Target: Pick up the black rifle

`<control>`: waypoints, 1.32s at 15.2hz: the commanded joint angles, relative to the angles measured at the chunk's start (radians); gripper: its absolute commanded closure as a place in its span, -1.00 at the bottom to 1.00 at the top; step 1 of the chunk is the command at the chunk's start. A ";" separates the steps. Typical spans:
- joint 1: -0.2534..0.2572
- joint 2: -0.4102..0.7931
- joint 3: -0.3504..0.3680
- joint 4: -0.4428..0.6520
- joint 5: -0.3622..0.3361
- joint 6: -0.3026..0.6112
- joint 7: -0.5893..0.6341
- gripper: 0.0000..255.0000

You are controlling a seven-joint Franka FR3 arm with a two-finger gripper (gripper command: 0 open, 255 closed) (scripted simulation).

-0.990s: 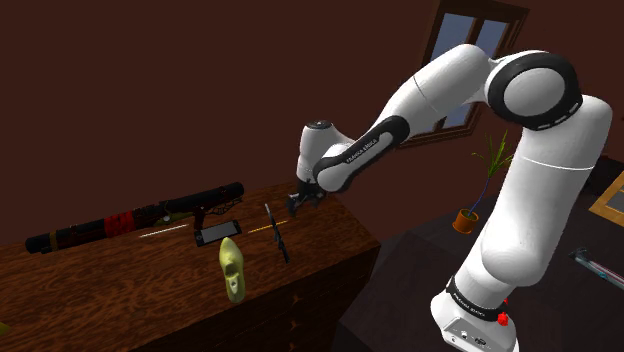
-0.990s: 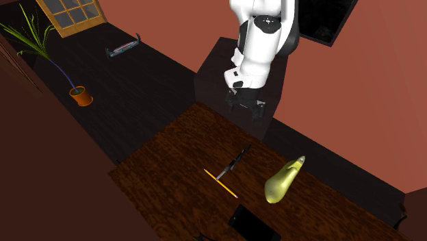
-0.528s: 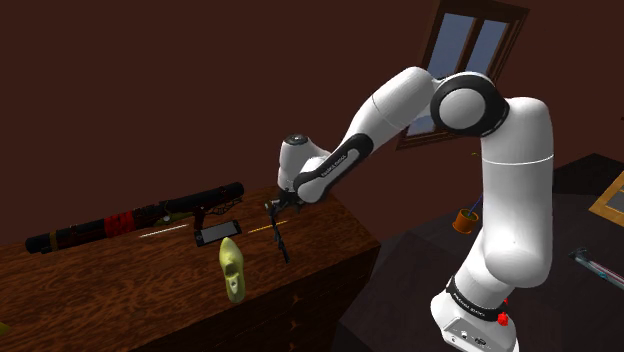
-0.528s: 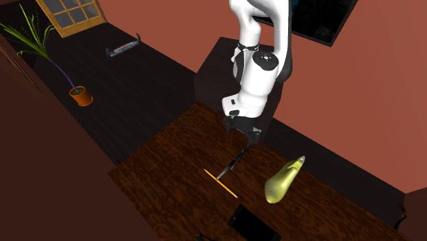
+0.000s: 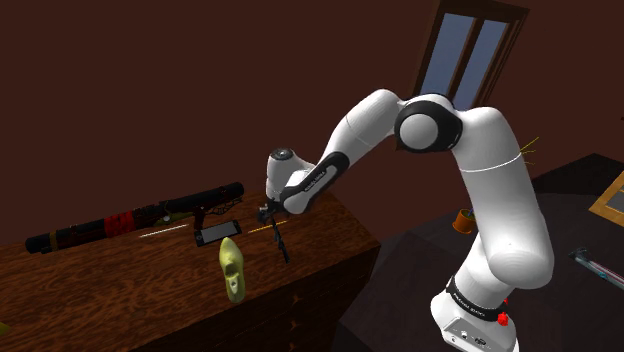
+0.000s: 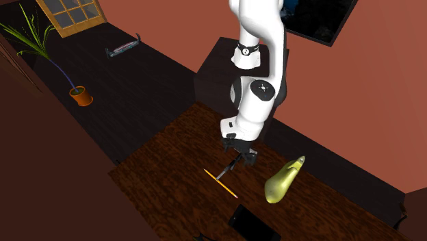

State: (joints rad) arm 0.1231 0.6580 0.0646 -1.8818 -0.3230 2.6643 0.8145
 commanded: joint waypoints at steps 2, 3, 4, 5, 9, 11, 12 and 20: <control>0.007 0.037 -0.009 0.013 -0.008 0.025 0.011 -1.00; 0.009 0.048 -0.012 0.017 -0.010 0.033 0.013 -1.00; 0.012 0.067 -0.017 0.023 -0.014 0.044 0.018 -1.00; 0.012 0.067 -0.017 0.023 -0.014 0.045 0.018 -1.00; 0.013 0.067 -0.017 0.023 -0.014 0.045 0.019 1.00; 0.013 0.066 -0.017 0.022 -0.014 0.045 0.019 1.00; 0.013 0.067 -0.017 0.022 -0.014 0.045 0.019 1.00; 0.004 0.020 -0.006 0.008 -0.005 0.014 0.007 1.00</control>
State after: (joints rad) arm 0.1303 0.6947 0.0559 -1.8650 -0.3300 2.6851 0.8247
